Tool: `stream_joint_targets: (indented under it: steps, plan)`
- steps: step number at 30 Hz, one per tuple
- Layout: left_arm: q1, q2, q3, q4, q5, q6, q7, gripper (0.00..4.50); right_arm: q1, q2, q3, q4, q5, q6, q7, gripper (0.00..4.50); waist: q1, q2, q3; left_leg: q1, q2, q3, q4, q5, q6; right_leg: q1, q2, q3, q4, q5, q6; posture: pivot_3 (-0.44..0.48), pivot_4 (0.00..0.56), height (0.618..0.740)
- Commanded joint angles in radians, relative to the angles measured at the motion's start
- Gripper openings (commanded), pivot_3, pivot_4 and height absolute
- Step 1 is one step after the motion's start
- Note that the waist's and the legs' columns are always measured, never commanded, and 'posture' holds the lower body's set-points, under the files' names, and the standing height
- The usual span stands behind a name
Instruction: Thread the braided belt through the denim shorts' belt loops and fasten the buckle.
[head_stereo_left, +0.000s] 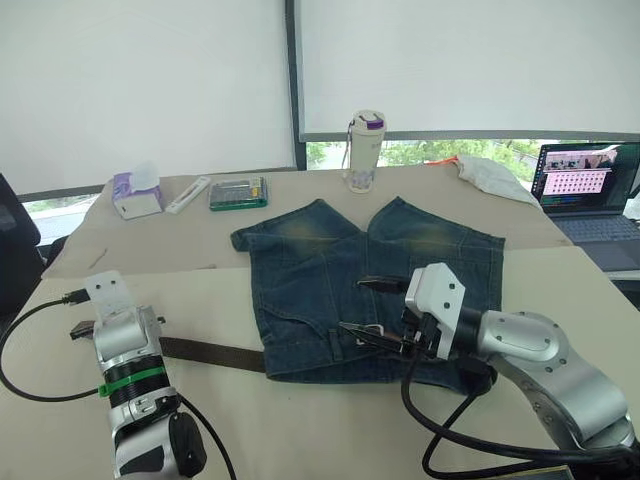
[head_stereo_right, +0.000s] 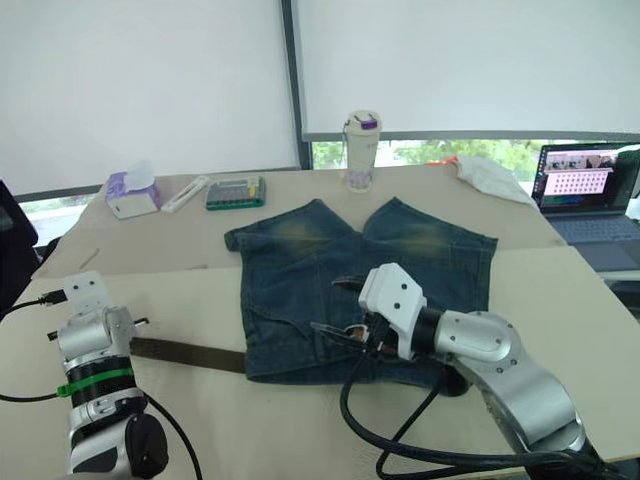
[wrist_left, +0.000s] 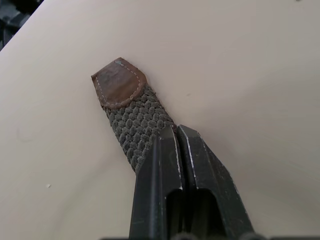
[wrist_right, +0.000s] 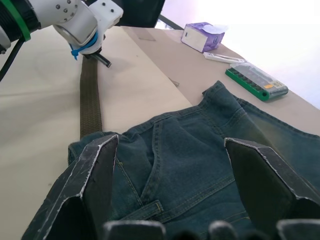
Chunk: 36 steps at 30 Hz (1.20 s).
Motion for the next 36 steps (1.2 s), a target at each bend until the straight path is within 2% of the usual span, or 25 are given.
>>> stream_joint_targets:
  steps: [1,3,5,8,13,14,15,21,28,34,35,36]
  plan:
    - [0.021,0.009,0.008,-0.121,-0.011,-0.038,-0.001,0.04,0.007,0.001,-0.050,-0.052,0.060,0.022,-0.006,3.76,0.000,0.000,0.000,0.000,0.000,0.000,0.000,0.000,0.000,0.000,0.000,0.000,0.000,0.000,0.000,0.000,0.150,0.740]
    - [0.047,0.012,-0.010,-0.180,-0.018,-0.046,-0.029,0.04,0.010,-0.007,-0.051,-0.050,0.063,0.018,-0.002,3.76,0.002,0.000,0.000,-0.001,0.000,0.000,0.000,0.000,0.000,0.000,0.000,0.000,0.000,0.000,0.000,0.000,0.150,0.740]
    - [0.096,0.035,-0.039,-0.237,-0.082,-0.057,-0.153,0.04,0.012,-0.013,-0.049,-0.044,0.061,0.011,0.002,3.76,0.003,0.000,0.000,0.000,0.000,0.000,0.000,0.000,0.000,0.000,0.000,0.000,0.000,0.000,0.000,0.000,0.150,0.740]
    - [0.113,0.019,-0.005,-0.303,-0.095,0.014,-0.149,0.79,0.010,-0.009,-0.039,-0.029,0.057,0.001,0.005,3.76,0.003,0.000,0.000,0.000,0.000,0.000,0.000,0.000,0.000,0.000,0.000,0.000,-0.001,0.000,0.000,0.000,0.150,0.740]
    - [0.094,-0.040,0.010,-0.319,-0.095,0.025,-0.108,2.45,0.008,-0.004,-0.016,-0.012,0.043,-0.027,0.028,3.76,0.008,0.000,0.000,0.000,0.000,0.000,0.000,0.000,0.000,0.001,0.000,0.000,-0.002,0.000,0.000,0.000,0.150,0.740]
    - [0.093,-0.043,0.010,-0.312,-0.089,0.021,-0.098,2.92,0.007,-0.004,-0.012,-0.008,0.040,-0.032,0.031,3.76,0.009,-0.001,0.000,0.000,0.000,0.000,0.000,0.000,0.000,0.000,0.000,0.000,-0.002,0.000,0.000,0.000,0.150,0.740]
    - [0.099,-0.036,-0.001,-0.303,-0.079,0.013,-0.092,3.14,0.004,-0.003,-0.008,-0.004,0.038,-0.033,0.031,3.76,0.008,-0.001,0.000,0.000,0.000,0.000,0.000,0.000,0.000,0.000,0.000,0.000,-0.002,0.000,0.000,0.000,0.150,0.740]
    - [0.144,-0.020,-0.035,-0.234,-0.019,-0.027,-0.027,3.14,0.000,-0.006,0.000,-0.003,0.035,-0.034,0.038,3.76,0.007,-0.001,0.000,0.000,0.000,0.001,0.000,0.000,0.000,0.000,0.000,0.000,-0.002,0.000,0.000,0.000,0.150,0.740]
    - [0.124,-0.005,0.041,-0.087,-0.026,-0.038,0.033,3.14,-0.003,-0.016,0.005,-0.010,0.036,-0.020,0.036,3.76,0.010,0.000,0.000,0.001,0.000,0.001,0.000,0.000,0.000,0.000,0.000,0.000,-0.003,0.000,0.000,0.000,0.150,0.740]
    - [0.140,-0.028,0.098,-0.016,-0.067,-0.037,0.041,3.14,0.001,-0.024,0.005,-0.016,0.033,-0.018,0.034,3.76,0.005,0.009,-0.006,0.002,0.000,0.001,-0.001,0.000,0.000,0.000,0.000,0.001,-0.003,0.000,0.000,0.000,0.150,0.740]
    - [0.142,-0.034,0.110,-0.016,-0.076,-0.037,0.043,2.61,0.002,-0.026,0.004,-0.018,0.034,-0.018,0.033,3.76,0.003,0.010,-0.006,0.002,0.000,0.002,-0.001,0.000,0.000,0.000,0.000,0.002,-0.003,0.000,0.000,0.000,0.150,0.740]
    - [0.137,-0.051,0.148,-0.021,-0.099,-0.033,0.049,2.35,0.002,-0.028,0.004,-0.019,0.033,-0.017,0.033,3.76,0.000,0.011,-0.007,0.002,0.000,0.002,-0.001,0.000,0.000,0.000,0.000,0.002,-0.003,0.000,0.000,0.000,0.150,0.740]
